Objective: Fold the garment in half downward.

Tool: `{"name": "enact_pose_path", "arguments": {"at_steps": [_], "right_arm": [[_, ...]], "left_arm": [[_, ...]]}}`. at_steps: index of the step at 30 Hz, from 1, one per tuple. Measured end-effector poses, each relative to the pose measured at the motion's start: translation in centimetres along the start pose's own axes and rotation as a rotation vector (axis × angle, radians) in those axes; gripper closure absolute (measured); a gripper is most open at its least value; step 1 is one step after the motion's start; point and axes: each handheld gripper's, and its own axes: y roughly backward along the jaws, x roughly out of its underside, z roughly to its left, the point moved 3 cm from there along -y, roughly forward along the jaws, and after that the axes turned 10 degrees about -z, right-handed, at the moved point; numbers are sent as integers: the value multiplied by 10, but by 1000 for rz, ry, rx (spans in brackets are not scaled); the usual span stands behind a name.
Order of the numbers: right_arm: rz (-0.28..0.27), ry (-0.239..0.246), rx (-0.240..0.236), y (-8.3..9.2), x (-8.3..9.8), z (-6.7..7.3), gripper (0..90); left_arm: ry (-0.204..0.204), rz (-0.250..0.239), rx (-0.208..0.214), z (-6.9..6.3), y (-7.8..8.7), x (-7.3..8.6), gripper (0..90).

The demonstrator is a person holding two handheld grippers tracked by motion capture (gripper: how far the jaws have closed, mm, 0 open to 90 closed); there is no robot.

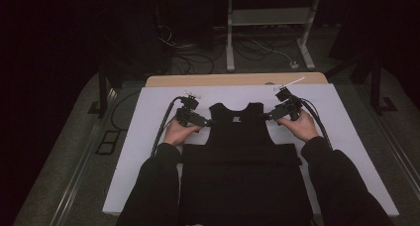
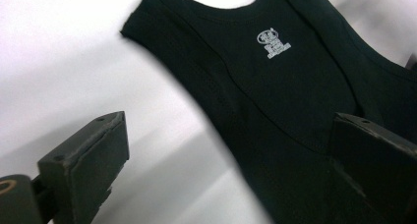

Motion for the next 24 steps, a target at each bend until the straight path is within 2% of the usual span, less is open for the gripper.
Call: {"name": "enact_pose_path", "arguments": {"at_steps": [7,13,19,21,24], "right_arm": [[15,3,-9,-6,3,2,52],[19,4,10,-12,6,4,136],[41,10,20,-16,9,5,160],[44,10,24,-18,11,5,176],[45,7,24,-21,13,4,201]], "left_arm": [[-13,6,8,0,-2,1,86],[1,0,9,0,-5,2,135],[17,13,14,2,-10,4,154],[27,6,24,2,-11,4,178],[31,5,15,3,-11,4,223]]}}
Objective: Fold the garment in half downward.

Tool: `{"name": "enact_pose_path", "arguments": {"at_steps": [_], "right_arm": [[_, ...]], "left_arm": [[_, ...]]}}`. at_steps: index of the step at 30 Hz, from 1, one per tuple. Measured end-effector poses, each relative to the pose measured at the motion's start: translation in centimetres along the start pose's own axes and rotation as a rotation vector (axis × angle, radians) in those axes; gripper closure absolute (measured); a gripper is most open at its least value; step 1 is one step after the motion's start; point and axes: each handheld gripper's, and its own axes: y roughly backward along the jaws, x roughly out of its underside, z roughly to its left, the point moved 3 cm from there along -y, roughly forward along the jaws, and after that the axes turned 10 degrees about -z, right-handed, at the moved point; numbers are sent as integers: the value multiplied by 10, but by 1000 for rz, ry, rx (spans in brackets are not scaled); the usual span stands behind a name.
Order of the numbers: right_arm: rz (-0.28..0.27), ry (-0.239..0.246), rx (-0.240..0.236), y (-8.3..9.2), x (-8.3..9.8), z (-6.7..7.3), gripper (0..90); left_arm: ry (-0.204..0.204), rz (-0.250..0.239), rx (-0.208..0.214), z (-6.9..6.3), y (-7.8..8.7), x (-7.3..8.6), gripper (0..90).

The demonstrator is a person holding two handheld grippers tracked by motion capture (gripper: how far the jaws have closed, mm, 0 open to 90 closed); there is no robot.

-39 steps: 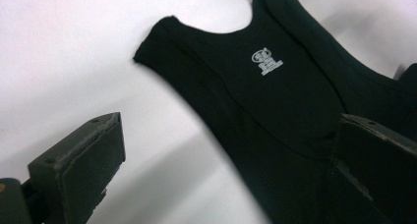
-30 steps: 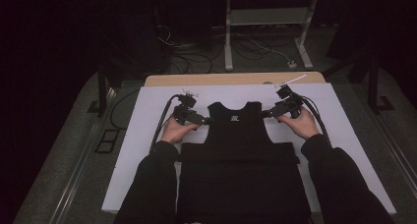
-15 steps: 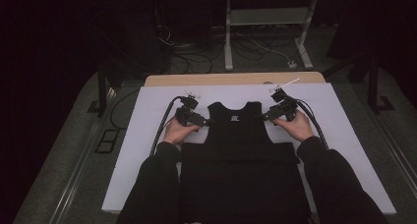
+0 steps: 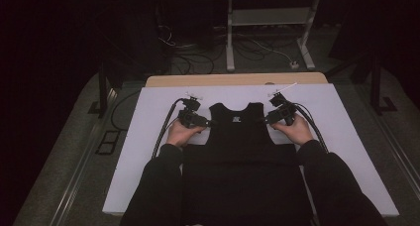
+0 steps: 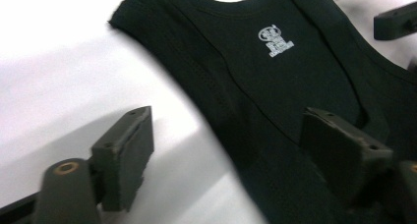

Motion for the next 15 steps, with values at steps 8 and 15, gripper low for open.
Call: {"name": "enact_pose_path", "arguments": {"at_steps": [8,15], "right_arm": [[3,0,-4,-5,6,0,352],[-14,-8,-3,-6,6,2,489]], "left_arm": [[-10,4,-36,-1,-2,1,329],[-21,-3,-43,-6,-5,1,406]]}}
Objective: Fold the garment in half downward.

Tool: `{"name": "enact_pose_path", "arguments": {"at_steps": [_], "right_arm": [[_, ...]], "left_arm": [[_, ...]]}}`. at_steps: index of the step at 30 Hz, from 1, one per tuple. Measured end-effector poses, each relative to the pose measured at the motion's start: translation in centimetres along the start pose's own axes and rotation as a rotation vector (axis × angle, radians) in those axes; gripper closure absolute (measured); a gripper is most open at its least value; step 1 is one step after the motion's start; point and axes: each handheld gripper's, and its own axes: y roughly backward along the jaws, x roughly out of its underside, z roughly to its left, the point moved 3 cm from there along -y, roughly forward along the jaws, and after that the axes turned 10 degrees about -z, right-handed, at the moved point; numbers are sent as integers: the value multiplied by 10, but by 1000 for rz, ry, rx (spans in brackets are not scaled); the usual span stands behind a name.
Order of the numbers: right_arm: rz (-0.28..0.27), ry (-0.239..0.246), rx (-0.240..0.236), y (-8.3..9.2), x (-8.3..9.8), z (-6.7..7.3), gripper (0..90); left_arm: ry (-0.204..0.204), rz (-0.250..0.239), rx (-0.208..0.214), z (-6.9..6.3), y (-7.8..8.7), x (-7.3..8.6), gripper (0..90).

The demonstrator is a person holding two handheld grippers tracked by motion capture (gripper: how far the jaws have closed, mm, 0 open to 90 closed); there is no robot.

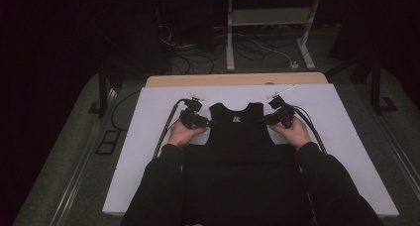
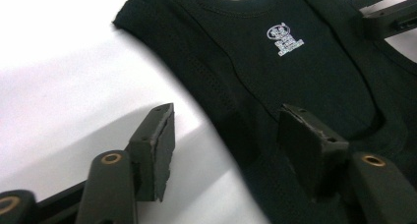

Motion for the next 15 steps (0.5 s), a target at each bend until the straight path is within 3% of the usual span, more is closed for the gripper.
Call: {"name": "enact_pose_path", "arguments": {"at_steps": [6,15], "right_arm": [[-9,6,10,-2,0,3,560],[-21,10,4,-4,1,8,620]], "left_arm": [[-11,-7,-12,-1,-2,0,475],[-25,-15,8,-9,-7,1,527]]}}
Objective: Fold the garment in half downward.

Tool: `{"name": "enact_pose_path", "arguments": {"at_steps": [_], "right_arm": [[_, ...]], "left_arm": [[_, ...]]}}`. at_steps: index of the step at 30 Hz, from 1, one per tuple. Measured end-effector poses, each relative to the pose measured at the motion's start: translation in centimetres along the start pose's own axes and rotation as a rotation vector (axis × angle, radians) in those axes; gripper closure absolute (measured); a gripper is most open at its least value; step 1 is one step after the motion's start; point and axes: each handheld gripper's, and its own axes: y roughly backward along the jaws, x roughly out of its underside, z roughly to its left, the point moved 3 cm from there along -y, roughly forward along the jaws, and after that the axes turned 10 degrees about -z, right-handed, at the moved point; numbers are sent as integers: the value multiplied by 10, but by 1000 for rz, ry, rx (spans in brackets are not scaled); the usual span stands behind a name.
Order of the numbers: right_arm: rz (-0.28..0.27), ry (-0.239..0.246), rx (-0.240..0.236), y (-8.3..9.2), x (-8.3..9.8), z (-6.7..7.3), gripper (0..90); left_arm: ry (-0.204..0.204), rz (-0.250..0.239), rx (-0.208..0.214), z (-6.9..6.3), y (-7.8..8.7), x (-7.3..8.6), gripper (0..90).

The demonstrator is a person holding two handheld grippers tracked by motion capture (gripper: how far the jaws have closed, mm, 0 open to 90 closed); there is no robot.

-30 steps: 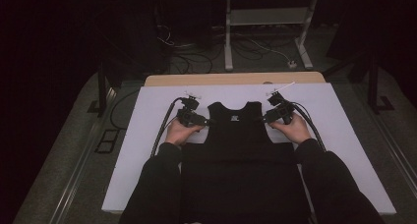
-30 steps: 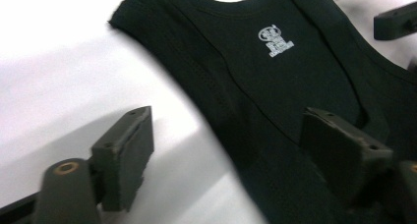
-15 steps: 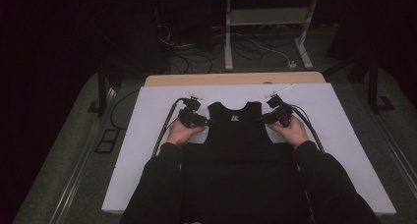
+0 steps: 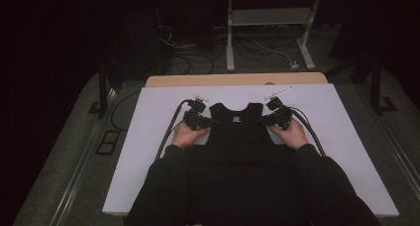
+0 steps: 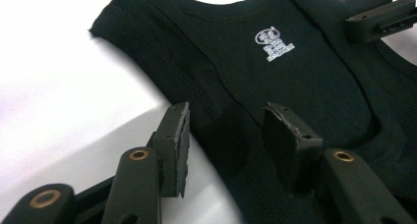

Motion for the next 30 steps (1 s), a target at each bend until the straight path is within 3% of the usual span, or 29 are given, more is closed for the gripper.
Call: {"name": "enact_pose_path", "arguments": {"at_steps": [2,5,13,15,19,24,30], "right_arm": [[0,1,-7,0,1,2,640],[1,-8,-17,0,1,3,672],[9,-23,-47,-1,4,6,781],[15,-26,-59,-1,4,6,826],[21,-35,-60,0,3,6,839],[22,-54,-69,3,3,5,853],[-7,-68,-87,10,0,6,857]], "left_arm": [[0,-8,6,-2,-1,0,527],[-34,-2,6,-7,-4,1,558],[-71,12,12,-17,-10,1,674],[-102,24,-3,-20,-10,1,735],[-102,32,-24,-20,-11,0,810],[-129,38,-21,-20,-10,0,829],[-97,-12,-13,-22,-3,-3,831]]}}
